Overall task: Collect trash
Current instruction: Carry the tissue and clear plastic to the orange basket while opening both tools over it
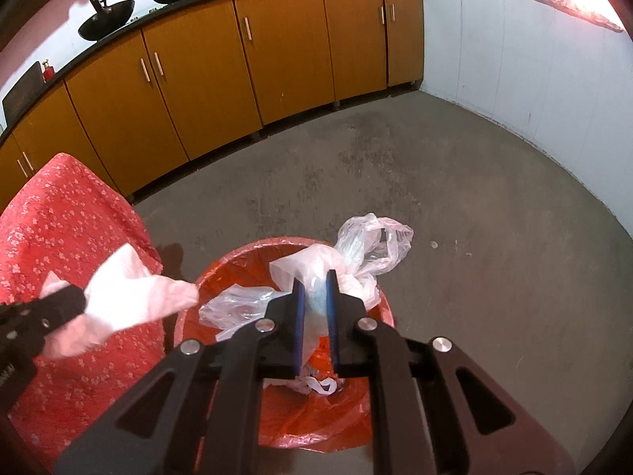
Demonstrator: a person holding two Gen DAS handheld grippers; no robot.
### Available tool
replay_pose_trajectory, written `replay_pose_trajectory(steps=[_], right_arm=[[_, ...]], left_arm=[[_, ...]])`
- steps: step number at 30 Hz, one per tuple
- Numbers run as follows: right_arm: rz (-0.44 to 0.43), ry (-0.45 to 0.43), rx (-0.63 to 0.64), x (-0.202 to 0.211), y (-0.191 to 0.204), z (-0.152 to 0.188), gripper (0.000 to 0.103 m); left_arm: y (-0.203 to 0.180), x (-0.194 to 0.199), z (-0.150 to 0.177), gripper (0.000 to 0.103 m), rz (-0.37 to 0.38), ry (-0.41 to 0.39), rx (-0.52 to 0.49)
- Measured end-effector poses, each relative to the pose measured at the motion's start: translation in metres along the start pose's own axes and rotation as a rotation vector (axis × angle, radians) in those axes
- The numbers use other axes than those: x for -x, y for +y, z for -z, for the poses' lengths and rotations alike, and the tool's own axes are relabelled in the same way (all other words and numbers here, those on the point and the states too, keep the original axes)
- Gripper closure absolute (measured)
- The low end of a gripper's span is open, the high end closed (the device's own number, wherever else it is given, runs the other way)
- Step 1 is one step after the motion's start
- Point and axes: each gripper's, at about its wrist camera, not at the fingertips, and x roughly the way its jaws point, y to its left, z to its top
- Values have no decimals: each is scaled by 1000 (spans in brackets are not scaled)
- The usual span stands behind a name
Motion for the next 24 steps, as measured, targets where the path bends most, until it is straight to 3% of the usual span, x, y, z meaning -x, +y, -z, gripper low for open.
replay_pose_trajectory(steps=[11, 19, 24], right_arm=[[-42, 40, -25, -21, -5, -3, 85], [-41, 38, -27, -19, -7, 3, 73], [-40, 29, -27, -14, -8, 4, 73]], left_arm=[[-5, -20, -1, 102, 23, 33, 6], [0, -27, -1, 99, 39, 61, 47], [6, -26, -2, 99, 39, 56, 64]])
